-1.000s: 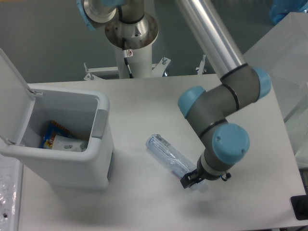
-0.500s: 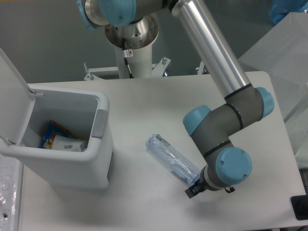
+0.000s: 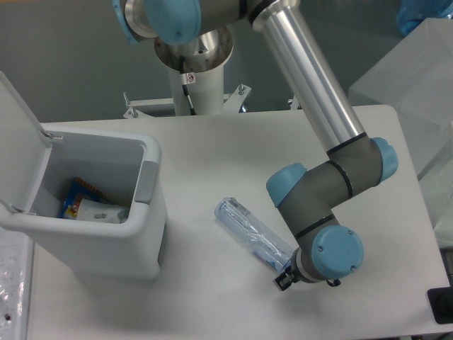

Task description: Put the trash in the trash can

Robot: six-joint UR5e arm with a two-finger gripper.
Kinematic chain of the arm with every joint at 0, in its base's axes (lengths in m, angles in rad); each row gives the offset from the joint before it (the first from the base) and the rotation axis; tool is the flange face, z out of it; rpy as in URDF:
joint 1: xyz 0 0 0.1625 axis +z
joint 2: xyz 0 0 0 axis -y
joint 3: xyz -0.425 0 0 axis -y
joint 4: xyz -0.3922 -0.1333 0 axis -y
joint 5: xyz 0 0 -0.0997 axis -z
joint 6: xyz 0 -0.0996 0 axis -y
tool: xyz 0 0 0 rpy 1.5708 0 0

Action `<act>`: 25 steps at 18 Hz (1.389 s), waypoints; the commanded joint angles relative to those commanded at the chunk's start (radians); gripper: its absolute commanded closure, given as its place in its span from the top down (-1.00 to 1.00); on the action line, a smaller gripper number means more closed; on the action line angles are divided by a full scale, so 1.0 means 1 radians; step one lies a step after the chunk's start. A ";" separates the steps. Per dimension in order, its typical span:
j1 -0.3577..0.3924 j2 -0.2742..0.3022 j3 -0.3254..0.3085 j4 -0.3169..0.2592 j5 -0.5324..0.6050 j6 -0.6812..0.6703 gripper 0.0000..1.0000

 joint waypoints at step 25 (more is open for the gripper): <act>-0.008 0.139 0.011 0.116 0.003 0.003 -0.97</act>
